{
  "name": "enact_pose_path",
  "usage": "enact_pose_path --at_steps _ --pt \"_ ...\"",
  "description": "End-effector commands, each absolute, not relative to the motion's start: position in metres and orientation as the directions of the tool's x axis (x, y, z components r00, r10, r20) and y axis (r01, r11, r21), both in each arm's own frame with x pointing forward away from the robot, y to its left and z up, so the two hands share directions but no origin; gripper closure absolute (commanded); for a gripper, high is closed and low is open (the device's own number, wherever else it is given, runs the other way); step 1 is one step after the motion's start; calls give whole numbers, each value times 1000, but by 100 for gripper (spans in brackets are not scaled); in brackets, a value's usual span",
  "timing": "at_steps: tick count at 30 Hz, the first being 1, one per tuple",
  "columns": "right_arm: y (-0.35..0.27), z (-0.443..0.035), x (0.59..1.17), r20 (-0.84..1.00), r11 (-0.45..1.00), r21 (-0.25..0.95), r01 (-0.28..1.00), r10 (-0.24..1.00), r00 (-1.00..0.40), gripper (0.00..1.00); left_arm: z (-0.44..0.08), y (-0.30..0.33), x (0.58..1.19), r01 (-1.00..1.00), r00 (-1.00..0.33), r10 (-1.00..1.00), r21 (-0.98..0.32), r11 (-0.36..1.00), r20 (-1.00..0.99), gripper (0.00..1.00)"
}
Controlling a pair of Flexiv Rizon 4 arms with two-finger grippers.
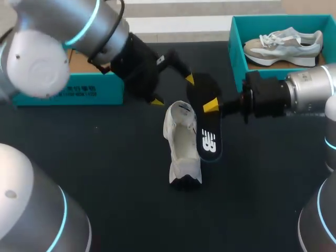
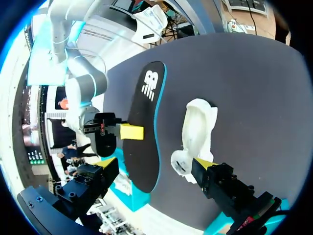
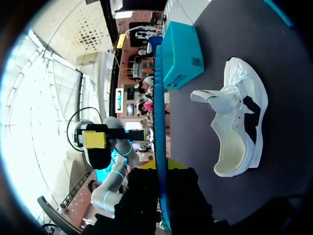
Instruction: Take the shoe out of the shoebox, open the shoe tongue, remove and reinsert the insole, then place the shoe into the shoebox
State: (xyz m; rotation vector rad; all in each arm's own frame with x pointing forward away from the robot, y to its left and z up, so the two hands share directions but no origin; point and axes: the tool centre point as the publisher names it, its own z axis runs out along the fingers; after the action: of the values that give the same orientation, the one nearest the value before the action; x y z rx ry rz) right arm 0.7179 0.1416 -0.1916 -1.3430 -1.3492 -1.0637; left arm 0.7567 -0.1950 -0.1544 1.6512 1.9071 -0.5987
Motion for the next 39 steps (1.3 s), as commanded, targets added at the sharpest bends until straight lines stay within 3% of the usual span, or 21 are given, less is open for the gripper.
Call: enact_pose_path --at_steps 1,15,27,34,39 --pt "143 -187 716 980 11 -40 999 196 37 100 -164 -190 754 973 -75 289 -7 231 -954 0" --pt "144 -176 716 990 8 -4 1000 143 3 100 -154 -181 752 972 -33 -28 -39 231 -999 0" --pt "138 -178 716 989 -23 4 1000 148 0 100 -155 -183 750 971 -20 -7 -21 238 -1000 0" --pt "141 -173 711 990 -11 -18 1000 143 20 100 -176 -195 750 966 114 -21 106 237 -993 0" --pt "147 -172 710 991 3 -27 1000 132 26 100 -176 -207 755 964 99 -57 82 251 -993 0"
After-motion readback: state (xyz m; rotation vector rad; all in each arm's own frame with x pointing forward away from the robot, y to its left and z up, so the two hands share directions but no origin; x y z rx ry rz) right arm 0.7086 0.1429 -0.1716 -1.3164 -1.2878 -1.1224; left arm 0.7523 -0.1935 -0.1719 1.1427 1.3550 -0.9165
